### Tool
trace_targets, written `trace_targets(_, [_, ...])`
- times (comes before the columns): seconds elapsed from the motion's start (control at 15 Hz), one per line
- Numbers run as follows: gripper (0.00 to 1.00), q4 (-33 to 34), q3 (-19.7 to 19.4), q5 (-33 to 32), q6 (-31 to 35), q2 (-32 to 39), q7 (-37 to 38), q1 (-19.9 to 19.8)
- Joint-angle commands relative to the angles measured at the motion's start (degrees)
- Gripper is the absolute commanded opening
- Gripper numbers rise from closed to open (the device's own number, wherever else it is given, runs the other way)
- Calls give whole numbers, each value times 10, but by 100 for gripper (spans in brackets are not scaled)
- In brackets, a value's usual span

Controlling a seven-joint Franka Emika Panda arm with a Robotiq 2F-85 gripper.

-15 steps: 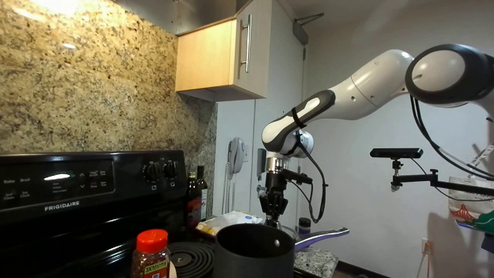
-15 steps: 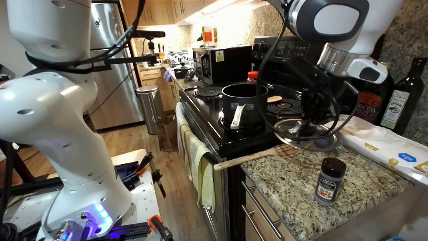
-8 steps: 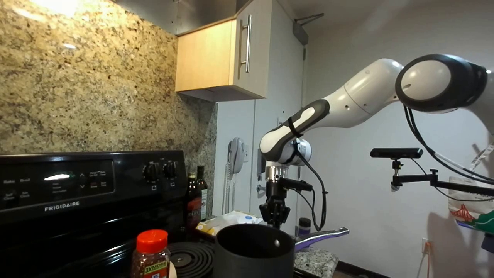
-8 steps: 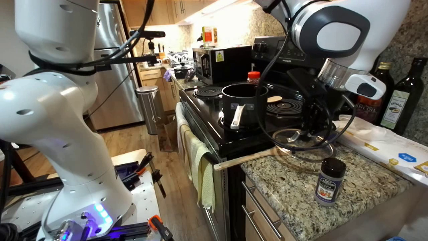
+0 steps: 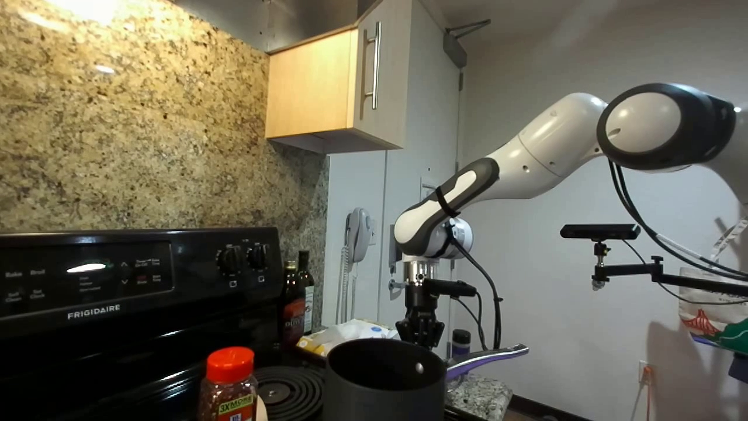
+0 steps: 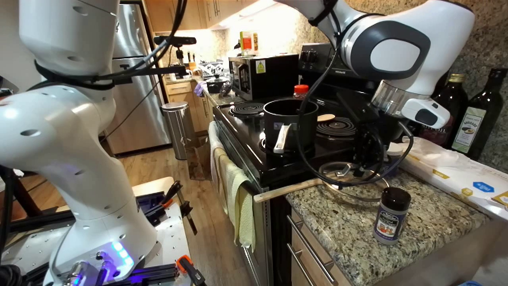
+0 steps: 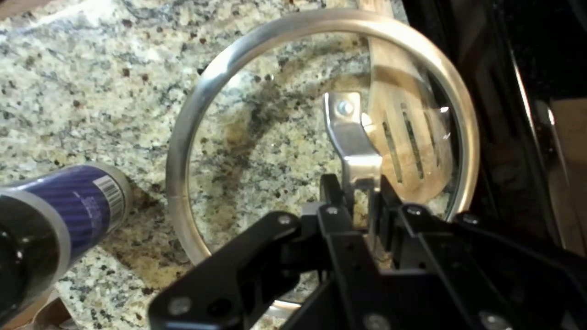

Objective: Uncover the pot and put the wooden spoon in it

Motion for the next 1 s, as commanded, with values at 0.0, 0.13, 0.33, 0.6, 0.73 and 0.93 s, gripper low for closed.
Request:
trace_targets(0.0, [13, -31, 6, -16, 43, -13, 23, 2])
trace_targets(0.13, [13, -40, 7, -13, 64, -13, 22, 0])
trace_targets(0.33, [13, -50, 6, -7, 89, -16, 18, -8])
trace_targets(0.6, [13, -55, 1, -2, 109, -21, 14, -22])
trace_targets(0.73, [13, -47, 3, 1, 113, -17, 7, -28])
trace_targets(0.93, [12, -35, 16, 14, 119, -6, -5, -33])
